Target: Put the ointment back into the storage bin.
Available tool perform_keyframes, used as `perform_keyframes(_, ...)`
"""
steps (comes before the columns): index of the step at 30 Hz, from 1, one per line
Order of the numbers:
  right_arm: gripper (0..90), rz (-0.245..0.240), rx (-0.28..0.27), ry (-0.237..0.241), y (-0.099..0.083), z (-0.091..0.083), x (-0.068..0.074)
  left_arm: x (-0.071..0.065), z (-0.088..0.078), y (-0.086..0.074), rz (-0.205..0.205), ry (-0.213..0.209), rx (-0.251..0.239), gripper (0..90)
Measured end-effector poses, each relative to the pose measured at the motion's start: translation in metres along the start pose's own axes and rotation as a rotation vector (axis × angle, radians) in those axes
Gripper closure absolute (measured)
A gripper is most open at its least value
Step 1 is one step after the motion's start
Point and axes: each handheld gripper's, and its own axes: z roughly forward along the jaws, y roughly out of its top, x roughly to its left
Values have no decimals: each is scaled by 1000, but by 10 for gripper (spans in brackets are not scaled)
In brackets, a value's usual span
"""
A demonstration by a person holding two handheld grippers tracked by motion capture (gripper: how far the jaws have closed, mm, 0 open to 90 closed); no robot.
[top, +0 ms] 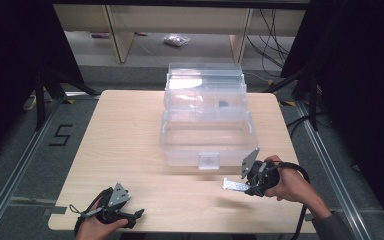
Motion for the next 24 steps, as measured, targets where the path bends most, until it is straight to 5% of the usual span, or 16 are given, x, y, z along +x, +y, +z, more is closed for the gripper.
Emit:
perform_keyframes(4,710,-11,9,-24,5,-15,-6,-1,0,0,-8,-2,-2,158)
perform_keyframes(5,710,21,2,-19,7,-18,-5,-1,2,0,-19,6,-16,158)
perform_keyframes(6,710,-9,-4,-23,8,-21,-9,-2,2,0,-32,5,-26,158)
perform_keyframes(7,710,10,14,-39,10,-25,-10,0,0,0,-1,1,-1,158)
perform_keyframes(9,710,-19,6,-33,13,-29,-15,0,0,0,0,-2,-1,158)
perform_keyframes(10,710,18,15,-33,15,-33,-14,0,0,0,0,0,0,158)
perform_keyframes(12,710,-23,7,-31,18,-35,-22,0,0,0,-2,-1,-1,158)
perform_keyframes(14,710,7,23,-38,21,-38,-26,0,0,0,0,-4,1,158)
perform_keyframes(19,709,-47,1,-53,29,-44,-43,0,0,0,-8,-8,-2,158)
perform_keyframes(20,710,-4,17,-57,30,-46,-43,0,0,0,-4,-6,0,158)
perform_keyframes(24,709,-13,9,-62,35,-50,-56,0,0,0,1,-5,0,158)
